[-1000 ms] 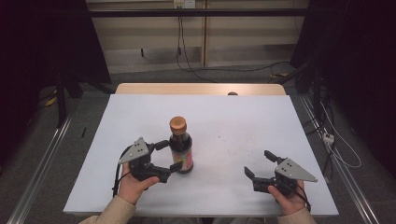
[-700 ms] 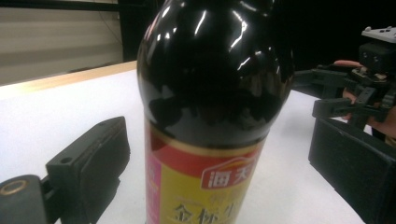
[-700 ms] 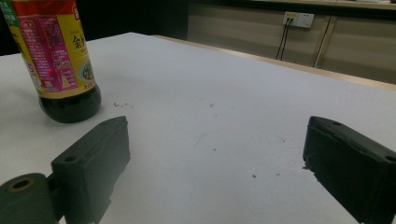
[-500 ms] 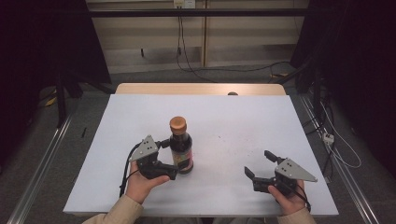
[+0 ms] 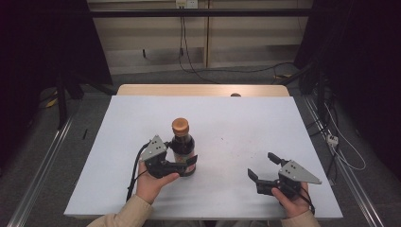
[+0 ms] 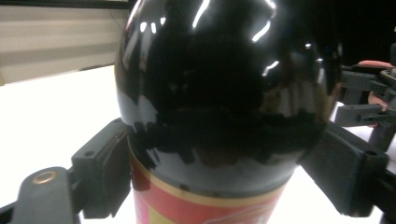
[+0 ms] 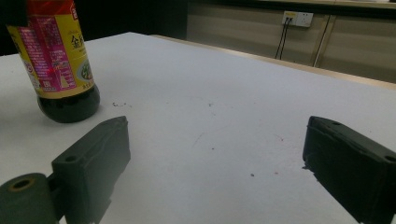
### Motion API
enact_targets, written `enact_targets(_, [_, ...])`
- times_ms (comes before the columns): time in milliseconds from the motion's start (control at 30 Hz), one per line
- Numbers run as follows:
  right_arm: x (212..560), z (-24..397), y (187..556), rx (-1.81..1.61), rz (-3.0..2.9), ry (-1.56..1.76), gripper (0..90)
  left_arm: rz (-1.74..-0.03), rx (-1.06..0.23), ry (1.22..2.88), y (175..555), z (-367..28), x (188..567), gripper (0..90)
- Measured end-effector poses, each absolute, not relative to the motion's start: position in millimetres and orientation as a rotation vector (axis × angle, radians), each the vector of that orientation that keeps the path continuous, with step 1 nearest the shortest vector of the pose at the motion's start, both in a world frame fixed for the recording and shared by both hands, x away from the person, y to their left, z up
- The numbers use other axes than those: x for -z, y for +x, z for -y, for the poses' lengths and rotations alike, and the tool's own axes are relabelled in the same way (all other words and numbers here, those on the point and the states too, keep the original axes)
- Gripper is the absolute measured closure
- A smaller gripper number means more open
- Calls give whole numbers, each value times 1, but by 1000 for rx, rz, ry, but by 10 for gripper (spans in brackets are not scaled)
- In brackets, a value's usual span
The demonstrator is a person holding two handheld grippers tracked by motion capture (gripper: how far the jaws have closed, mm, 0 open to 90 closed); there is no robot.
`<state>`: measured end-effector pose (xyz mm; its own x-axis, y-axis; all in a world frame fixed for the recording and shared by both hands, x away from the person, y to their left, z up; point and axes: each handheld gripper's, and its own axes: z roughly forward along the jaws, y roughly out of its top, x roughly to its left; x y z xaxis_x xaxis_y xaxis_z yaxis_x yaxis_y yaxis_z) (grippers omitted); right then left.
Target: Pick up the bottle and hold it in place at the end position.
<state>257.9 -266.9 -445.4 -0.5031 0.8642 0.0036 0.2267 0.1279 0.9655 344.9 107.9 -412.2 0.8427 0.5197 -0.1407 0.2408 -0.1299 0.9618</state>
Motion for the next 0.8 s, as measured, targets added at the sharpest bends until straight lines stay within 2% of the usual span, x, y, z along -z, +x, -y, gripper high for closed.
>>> enact_targets(333, [446,267,258,-1398,-1829,1050,75,-590,-273,1709,349,-103,413,212])
enact_targets(467, [445,267,258,-1399,-1826,1050,75,-590,-288,1712,349,-105,413,258])
enact_targets(800, [445,267,258,-1399,-1833,1045,77,-568,-329,1725,348,-104,412,287])
